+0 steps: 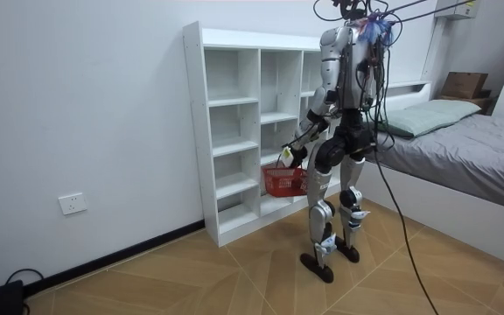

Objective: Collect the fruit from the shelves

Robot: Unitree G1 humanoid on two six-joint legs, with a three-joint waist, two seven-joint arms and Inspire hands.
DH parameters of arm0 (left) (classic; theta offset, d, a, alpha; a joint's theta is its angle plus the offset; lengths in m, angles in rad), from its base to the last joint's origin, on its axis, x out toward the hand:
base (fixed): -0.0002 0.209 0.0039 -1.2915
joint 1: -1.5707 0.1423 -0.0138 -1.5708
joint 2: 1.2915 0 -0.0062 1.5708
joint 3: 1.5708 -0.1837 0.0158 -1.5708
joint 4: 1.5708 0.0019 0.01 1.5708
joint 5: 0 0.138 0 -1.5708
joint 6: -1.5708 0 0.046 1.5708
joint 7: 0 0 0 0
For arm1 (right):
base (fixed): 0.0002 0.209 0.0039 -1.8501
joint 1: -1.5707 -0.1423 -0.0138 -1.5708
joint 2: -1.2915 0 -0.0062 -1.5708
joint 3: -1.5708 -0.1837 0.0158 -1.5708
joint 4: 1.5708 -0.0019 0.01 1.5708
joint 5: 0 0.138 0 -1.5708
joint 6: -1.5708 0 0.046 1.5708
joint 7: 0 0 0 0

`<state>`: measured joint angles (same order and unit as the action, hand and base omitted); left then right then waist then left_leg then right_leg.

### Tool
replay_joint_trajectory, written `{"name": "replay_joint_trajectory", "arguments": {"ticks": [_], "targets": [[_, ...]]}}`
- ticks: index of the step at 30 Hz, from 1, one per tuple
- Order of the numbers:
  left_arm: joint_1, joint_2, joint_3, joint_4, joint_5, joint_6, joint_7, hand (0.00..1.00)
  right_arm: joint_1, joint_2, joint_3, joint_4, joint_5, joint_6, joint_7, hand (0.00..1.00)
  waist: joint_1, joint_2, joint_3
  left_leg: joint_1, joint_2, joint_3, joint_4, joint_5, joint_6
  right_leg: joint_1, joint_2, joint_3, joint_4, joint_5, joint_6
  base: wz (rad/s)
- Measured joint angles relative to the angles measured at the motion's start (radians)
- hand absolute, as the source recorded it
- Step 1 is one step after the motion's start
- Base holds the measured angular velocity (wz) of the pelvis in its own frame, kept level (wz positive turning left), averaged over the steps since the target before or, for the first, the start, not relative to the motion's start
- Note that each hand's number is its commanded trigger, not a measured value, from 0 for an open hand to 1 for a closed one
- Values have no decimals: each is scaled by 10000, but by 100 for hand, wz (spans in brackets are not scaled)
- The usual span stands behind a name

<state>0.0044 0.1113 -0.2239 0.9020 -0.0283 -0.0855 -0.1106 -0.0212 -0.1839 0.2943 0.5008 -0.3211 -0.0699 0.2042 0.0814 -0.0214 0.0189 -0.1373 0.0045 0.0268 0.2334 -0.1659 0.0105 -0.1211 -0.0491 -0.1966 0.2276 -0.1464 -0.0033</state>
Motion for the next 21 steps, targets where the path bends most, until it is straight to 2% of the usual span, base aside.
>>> {"name": "replay_joint_trajectory", "arguments": {"ticks": [5, 13, 21], "targets": [[-25, -6, -257, -35, -236, -1, -417, 100, 0, 260, 1, 125, 23, -37, -133, 100, -28, 12, -4, -12, 1, 2, -2, 0, 0, -21, -5, -12, 1, -20, -19, 0], [-83, 18, -294, -189, -241, -35, -666, 100, -216, 337, 3, 404, 38, -45, -189, 100, -19, 11, -8, -181, 0, 73, 64, 1, 0, -302, -33, 57, 257, -77, -38, -2], [-103, 120, -753, -167, -198, -70, -1066, 100, -436, 379, 385, 407, 430, -49, -124, 100, -27, 21, -3, -180, 10, 106, 73, 2, -3, -343, -45, 52, 327, -124, -63, 0]]}}
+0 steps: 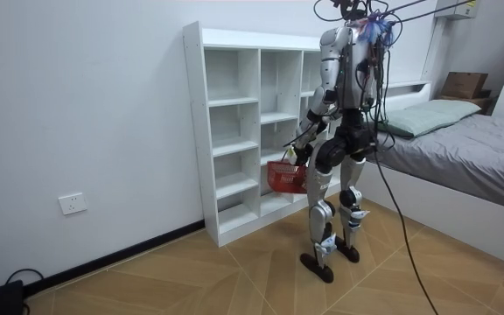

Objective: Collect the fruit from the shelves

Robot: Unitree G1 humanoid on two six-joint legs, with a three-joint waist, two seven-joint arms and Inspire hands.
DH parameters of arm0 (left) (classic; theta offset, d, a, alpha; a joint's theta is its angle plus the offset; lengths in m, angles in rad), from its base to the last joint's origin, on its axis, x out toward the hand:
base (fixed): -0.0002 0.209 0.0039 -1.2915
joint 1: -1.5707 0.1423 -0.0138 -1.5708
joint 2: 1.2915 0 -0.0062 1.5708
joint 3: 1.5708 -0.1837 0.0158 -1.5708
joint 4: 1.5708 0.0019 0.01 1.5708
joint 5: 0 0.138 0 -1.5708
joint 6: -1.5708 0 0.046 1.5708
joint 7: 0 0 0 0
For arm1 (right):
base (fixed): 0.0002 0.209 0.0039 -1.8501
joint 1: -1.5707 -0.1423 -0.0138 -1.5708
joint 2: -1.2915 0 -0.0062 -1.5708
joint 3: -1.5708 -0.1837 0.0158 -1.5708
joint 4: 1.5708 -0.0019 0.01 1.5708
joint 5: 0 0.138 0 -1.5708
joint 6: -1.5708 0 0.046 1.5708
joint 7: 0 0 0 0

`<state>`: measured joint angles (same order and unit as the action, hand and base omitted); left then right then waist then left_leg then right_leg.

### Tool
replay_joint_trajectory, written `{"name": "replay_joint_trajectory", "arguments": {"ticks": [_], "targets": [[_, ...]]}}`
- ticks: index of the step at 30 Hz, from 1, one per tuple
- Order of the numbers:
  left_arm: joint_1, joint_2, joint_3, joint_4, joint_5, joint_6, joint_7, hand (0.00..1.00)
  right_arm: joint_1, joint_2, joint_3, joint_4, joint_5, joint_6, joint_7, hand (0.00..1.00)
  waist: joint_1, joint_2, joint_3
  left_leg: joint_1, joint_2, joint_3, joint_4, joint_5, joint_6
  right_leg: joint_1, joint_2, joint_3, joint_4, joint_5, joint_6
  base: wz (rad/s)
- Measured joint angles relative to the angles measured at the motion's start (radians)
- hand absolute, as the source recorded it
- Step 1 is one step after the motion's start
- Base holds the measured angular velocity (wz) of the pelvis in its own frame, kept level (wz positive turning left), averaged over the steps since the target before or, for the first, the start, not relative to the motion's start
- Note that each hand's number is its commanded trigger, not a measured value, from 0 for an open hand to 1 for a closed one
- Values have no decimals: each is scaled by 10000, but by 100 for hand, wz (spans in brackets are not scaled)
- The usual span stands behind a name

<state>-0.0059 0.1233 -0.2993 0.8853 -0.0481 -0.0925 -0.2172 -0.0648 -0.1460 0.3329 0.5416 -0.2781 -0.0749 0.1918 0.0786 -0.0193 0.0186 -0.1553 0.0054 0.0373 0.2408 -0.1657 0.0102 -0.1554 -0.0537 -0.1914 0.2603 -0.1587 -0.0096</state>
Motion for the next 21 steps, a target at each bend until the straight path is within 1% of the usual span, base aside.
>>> {"name": "replay_joint_trajectory", "arguments": {"ticks": [2, 5, 10, 14, 21], "targets": [[0, -19, -8, 0, 1, 0, -127, 100, -1, 140, 12, -1, 35, 0, 66, 100, -4, 0, 0, -56, -4, -8, 1, 0, 0, -44, -2, -11, -6, 0, 0, 0], [-9, -61, -130, -1, -1, 1, -134, 100, -4, 244, 64, 5, 100, 0, 61, 100, -13, 12, 6, -85, -7, -11, 2, 0, 0, -67, -2, -9, -20, 0, 0, 0], [-32, -190, -231, -5, -3, 1, -184, 100, -11, 248, 322, 82, 380, 0, 56, 100, -20, 73, 47, -106, -7, -11, -4, -1, 0, -69, 1, -12, -47, -1, 2, 0], [-97, -207, -283, -3, -1, 1, -306, 100, -65, 281, 401, 500, 460, -6, 56, 100, -35, 154, 97, -110, -4, -12, -6, -1, 0, -70, 6, -10, -49, -1, 2, 0], [-221, -219, -405, -1, -1, 1, -326, 100, -146, 304, 407, 706, 460, -7, 55, 100, -33, 178, 95, -301, 0, -12, 69, 0, -1, -246, 9, -1, -3, 2, -2, 0]]}}
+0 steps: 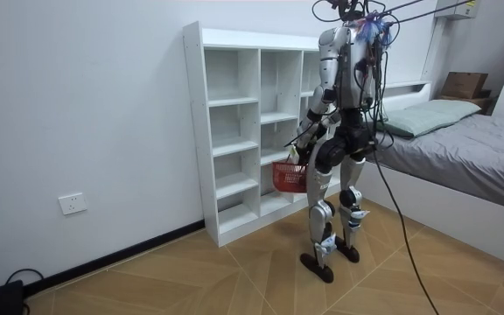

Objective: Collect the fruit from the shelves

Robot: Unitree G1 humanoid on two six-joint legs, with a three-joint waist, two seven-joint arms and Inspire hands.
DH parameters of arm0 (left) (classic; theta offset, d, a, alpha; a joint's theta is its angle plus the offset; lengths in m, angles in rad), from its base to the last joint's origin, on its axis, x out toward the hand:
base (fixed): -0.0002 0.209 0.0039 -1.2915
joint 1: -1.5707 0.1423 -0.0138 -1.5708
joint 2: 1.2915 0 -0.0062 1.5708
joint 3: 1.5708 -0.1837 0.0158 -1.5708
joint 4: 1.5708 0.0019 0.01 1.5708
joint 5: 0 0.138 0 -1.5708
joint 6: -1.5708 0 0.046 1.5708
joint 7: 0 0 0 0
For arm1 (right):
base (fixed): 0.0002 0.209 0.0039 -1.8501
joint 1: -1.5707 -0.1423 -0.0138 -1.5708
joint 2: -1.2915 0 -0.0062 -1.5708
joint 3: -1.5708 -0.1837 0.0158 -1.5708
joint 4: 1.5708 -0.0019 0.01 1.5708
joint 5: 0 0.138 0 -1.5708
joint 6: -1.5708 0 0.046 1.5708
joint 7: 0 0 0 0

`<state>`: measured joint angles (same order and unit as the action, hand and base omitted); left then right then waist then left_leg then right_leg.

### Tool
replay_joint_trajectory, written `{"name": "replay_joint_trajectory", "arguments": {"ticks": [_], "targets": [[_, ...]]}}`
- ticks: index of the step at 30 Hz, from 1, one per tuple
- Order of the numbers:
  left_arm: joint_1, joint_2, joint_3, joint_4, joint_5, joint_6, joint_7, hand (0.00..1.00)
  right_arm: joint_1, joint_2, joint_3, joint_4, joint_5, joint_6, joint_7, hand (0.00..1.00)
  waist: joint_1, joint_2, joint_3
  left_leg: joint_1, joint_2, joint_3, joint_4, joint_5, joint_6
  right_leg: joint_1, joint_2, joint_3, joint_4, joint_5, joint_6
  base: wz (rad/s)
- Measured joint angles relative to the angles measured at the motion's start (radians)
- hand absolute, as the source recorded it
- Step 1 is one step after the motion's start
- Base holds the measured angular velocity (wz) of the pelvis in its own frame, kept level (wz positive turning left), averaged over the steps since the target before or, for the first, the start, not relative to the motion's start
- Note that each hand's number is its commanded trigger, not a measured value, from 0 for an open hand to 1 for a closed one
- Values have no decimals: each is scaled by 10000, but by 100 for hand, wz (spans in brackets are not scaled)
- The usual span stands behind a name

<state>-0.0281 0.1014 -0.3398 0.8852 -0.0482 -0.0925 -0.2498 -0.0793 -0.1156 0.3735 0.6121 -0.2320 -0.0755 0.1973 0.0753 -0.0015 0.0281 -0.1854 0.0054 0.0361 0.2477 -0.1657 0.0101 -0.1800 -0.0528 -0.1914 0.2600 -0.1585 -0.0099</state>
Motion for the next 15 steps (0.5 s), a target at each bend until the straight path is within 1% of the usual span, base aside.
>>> {"name": "replay_joint_trajectory", "arguments": {"ticks": [6, 13, 14, 15], "targets": [[-14, -7, -25, -1, -6, 0, -10, 100, -15, 17, 188, 0, 1, 0, -27, 100, -10, 7, -5, -90, 2, 7, 75, 0, 0, -43, 2, 6, 7, -1, 0, 0], [-47, -24, -271, -144, -103, -2, -17, 100, -59, 3, 506, 92, 6, -18, -255, 100, -194, 6, -8, -159, -9, -7, 207, 0, 0, -115, -24, 17, 179, -32, 1, 0], [-94, -92, -302, -169, -163, -2, -16, 100, -59, -18, 557, 93, 6, -18, -376, 100, -204, 5, -9, -148, -7, -8, 208, 0, 0, -113, -26, 9, 195, -34, 1, 0], [-119, -100, -313, -168, -166, -2, -9, 100, -60, -23, 558, 93, 7, -21, -430, 100, -200, 4, -9, -143, -7, -8, 209, 0, 0, -112, -27, 8, 206, -33, 1, 0]]}}
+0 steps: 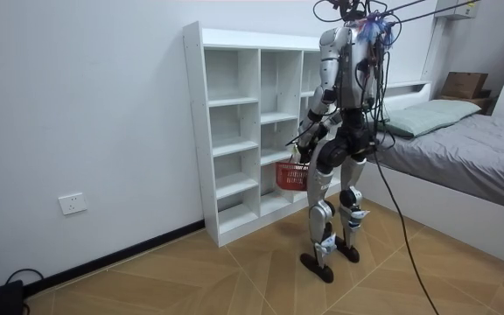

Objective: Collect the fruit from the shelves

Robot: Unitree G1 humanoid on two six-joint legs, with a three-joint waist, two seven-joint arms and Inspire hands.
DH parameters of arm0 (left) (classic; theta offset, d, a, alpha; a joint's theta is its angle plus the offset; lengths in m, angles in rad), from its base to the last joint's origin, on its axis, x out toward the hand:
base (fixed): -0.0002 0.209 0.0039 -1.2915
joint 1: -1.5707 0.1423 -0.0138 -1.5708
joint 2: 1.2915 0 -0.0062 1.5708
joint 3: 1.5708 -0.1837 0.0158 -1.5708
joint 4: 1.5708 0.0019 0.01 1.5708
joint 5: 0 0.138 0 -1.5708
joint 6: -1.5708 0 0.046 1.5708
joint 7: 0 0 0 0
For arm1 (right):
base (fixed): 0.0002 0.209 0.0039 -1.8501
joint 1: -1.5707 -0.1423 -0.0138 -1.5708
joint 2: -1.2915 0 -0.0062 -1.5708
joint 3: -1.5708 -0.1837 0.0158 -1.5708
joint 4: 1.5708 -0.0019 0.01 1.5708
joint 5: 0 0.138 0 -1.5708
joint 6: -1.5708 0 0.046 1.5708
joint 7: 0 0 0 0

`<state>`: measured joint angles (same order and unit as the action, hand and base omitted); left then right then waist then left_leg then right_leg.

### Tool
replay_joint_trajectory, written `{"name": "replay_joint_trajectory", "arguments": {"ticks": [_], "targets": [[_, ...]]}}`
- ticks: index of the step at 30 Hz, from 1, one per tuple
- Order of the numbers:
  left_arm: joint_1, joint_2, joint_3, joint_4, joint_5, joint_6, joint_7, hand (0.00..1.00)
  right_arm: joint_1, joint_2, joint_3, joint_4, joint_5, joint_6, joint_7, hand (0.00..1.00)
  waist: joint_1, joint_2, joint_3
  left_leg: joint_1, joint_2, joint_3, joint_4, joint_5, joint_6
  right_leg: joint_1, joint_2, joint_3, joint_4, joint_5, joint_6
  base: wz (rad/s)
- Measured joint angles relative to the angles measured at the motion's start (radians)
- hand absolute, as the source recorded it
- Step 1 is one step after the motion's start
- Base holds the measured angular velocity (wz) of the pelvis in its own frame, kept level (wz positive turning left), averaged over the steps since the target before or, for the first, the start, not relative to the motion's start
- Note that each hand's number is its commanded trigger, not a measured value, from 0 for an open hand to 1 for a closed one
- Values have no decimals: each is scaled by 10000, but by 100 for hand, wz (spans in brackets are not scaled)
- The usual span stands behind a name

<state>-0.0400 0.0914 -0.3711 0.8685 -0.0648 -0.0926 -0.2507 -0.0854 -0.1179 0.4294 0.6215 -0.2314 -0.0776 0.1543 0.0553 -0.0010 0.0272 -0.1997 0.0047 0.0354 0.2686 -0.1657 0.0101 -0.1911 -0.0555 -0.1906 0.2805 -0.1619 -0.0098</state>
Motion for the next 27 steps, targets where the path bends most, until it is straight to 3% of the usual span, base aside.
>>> {"name": "replay_joint_trajectory", "arguments": {"ticks": [14, 15, 17, 18, 27], "targets": [[-60, 6, -386, -530, -607, -6, 26, 100, 55, -45, -14, 741, 327, -410, -743, 100, -263, 76, -71, 215, -3, 10, 4, 0, 1, 186, -2, 14, 3, -16, -9, 0], [-62, 6, -386, -555, -622, -6, 28, 100, 55, -48, -16, 765, 377, -441, -776, 81, -269, 79, -73, 214, 1, 10, 4, 0, 0, 193, 3, 11, -14, -15, -10, 0], [-62, 17, -451, -572, -628, -5, 29, 100, 64, -61, -7, 866, 565, -459, -797, 31, -268, 83, -75, 253, 9, 4, 7, 0, 0, 257, 14, -2, -45, -12, -13, 0], [-62, 23, -469, -572, -628, -5, 29, 100, 70, -66, -2, 890, 614, -459, -796, 0, -268, 83, -75, 271, 9, 4, 7, 0, 0, 277, 15, -2, -55, -12, -13, 0], [-76, 122, -837, -584, -627, -5, 29, 100, 76, -99, 18, 1138, 1130, -460, -933, 0, -265, 129, -95, 353, 11, -4, 2, -2, -3, 385, 20, -25, -79, -15, -10, 0]]}}
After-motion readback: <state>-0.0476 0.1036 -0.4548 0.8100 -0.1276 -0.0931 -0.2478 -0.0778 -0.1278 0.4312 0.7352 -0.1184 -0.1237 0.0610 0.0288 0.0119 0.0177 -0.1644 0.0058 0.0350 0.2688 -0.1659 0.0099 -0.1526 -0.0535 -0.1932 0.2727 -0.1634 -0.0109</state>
